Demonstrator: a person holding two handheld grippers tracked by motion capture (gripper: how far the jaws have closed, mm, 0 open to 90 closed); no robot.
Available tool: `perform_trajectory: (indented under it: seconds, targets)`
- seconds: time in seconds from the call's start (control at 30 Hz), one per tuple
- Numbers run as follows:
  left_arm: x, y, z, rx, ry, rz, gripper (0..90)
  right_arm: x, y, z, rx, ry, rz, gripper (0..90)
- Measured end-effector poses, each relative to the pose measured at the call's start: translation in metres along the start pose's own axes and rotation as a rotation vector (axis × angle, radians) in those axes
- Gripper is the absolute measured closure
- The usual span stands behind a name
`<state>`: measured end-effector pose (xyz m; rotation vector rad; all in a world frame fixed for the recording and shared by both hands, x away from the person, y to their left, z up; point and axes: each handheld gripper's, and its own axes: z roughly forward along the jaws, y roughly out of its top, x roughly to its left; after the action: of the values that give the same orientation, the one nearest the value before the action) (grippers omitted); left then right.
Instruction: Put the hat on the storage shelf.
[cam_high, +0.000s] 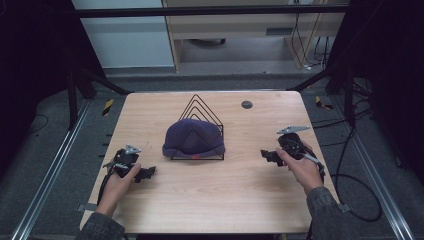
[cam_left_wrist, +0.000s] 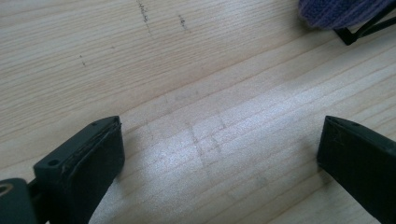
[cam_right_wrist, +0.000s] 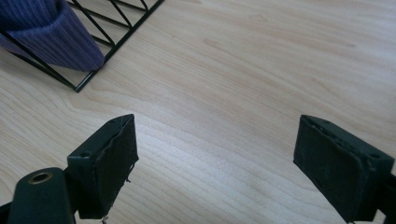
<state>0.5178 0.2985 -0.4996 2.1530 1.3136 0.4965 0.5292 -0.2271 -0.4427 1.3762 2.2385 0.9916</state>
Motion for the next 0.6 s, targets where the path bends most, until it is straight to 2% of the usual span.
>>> perform_trajectory:
  seconds: [0.13,0.17,0.23,0.37,0.6]
  targets:
    - [0.000,0.000,0.000,-0.004,-0.002,0.000,0.0,0.001,-0.009,0.009,0.006,-0.003,0.024,13.3]
    - [0.000,0.000,0.000,-0.004,-0.003,0.000,0.0,0.001,-0.013,0.012,0.006,-0.004,0.048,13.2]
    - [0.000,-0.001,0.000,-0.006,-0.004,0.000,0.0,0.002,-0.018,0.017,0.010,-0.006,0.061,15.5]
    - [0.000,-0.001,0.001,-0.008,-0.005,0.000,0.0,0.007,-0.027,0.023,0.040,0.024,0.065,15.7]
    - [-0.001,-0.001,0.001,-0.015,-0.005,-0.002,0.0,0.012,-0.038,0.034,0.050,-0.015,0.053,11.8]
